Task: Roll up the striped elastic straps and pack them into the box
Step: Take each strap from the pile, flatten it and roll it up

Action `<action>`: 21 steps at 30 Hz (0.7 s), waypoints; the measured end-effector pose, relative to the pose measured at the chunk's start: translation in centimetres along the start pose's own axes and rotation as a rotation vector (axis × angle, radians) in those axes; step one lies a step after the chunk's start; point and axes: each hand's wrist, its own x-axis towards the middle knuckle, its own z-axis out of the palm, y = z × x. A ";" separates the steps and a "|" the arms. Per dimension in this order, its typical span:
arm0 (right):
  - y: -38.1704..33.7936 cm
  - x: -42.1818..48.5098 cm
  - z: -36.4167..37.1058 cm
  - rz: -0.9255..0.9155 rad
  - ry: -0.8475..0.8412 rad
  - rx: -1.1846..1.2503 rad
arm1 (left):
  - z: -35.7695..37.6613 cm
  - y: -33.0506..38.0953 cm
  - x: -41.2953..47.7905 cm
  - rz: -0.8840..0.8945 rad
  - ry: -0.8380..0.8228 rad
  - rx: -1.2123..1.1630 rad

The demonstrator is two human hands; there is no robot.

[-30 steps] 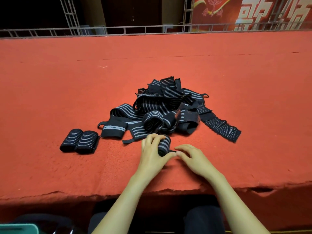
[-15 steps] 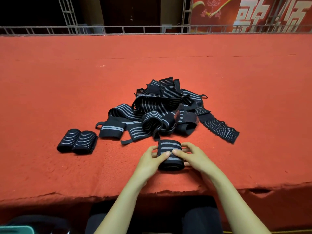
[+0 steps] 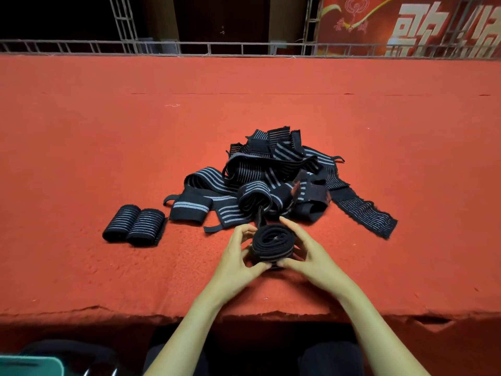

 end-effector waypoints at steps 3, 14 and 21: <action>-0.2 0.2 -0.3 0.010 -0.003 -0.029 | -0.4 -0.4 0.5 -0.034 -0.061 -0.016; 0.0 0.5 -0.9 0.046 -0.019 0.031 | -0.9 -0.3 1.8 -0.093 -0.194 -0.066; 1.0 -1.3 -2.3 -0.016 0.073 0.030 | 1.1 1.7 3.3 0.139 -0.306 0.185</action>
